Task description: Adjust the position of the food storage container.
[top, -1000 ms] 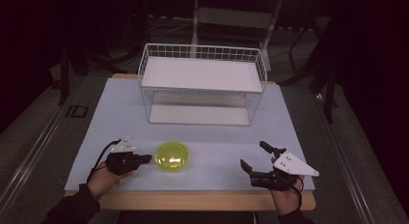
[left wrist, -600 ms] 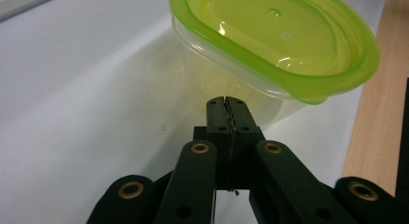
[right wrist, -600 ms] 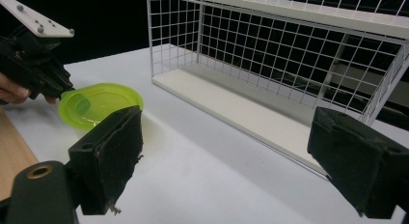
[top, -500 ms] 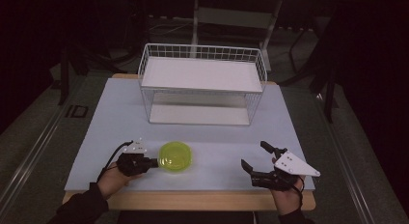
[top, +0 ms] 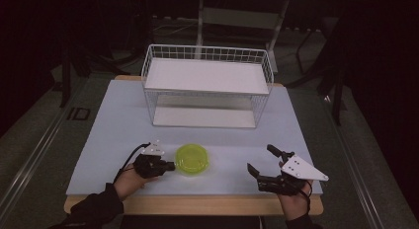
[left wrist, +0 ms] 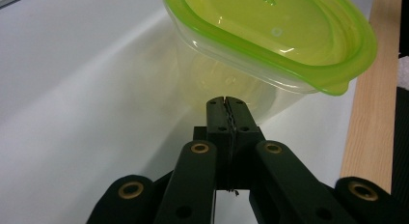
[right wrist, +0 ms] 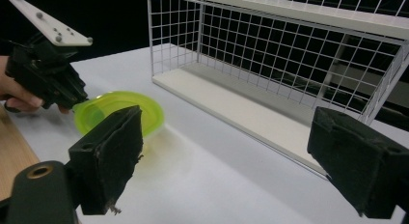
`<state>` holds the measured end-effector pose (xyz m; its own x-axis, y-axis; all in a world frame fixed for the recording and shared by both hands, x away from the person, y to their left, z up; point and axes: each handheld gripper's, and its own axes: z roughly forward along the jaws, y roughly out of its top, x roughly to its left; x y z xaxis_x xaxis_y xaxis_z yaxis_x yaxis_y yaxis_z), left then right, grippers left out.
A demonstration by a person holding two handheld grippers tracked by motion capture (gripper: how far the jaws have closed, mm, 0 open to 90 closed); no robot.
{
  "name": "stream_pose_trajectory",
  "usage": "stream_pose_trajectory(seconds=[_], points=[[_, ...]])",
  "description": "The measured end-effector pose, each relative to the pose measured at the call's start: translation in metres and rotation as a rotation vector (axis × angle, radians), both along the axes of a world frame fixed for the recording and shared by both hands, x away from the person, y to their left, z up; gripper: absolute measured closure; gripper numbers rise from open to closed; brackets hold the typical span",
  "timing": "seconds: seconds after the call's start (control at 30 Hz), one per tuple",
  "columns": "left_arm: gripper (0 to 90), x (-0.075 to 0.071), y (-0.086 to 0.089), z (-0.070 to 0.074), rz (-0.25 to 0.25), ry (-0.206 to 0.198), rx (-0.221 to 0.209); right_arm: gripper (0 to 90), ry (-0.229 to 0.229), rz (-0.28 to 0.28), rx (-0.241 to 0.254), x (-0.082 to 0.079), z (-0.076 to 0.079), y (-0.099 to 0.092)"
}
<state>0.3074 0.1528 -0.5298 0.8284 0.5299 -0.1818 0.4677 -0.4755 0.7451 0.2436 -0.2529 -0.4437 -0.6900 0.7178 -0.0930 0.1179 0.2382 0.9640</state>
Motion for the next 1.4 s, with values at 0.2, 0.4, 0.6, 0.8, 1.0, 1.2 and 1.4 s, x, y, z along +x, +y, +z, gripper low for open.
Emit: stream_pose_trajectory(seconds=[0.2, 0.4, 0.6, 0.8, 1.0, 1.2, 1.4], points=[[90.0, 0.007, -0.007, -0.001, 0.016, 0.016, -0.007, 12.1, 0.003, 0.002, 0.000, 0.000, 0.000, 0.000], [90.0, 0.011, -0.019, -0.002, -0.002, 0.014, -0.010, 12.1, 0.003, 0.001, -0.003, 0.000, -0.001, 0.000], [89.9, 0.012, -0.013, 0.000, 0.020, 0.002, -0.009, 12.1, 0.004, 0.001, -0.005, 0.000, -0.001, 0.000], [82.1, 0.010, 0.004, 0.009, 0.075, -0.033, 0.006, 12.0, 0.008, 0.003, -0.007, -0.001, -0.001, 0.000], [62.3, 0.005, 0.024, 0.022, 0.145, -0.021, -0.051, 10.8, 0.007, 0.016, -0.001, -0.002, -0.001, 0.002], [42.7, -0.009, 0.034, 0.041, 0.161, -0.042, -0.159, 10.8, -0.005, 0.046, -0.007, -0.003, 0.001, 0.010], [29.0, -0.022, 0.030, 0.057, 0.125, -0.066, -0.235, 10.9, 0.008, 0.079, -0.035, -0.002, 0.001, 0.022]])
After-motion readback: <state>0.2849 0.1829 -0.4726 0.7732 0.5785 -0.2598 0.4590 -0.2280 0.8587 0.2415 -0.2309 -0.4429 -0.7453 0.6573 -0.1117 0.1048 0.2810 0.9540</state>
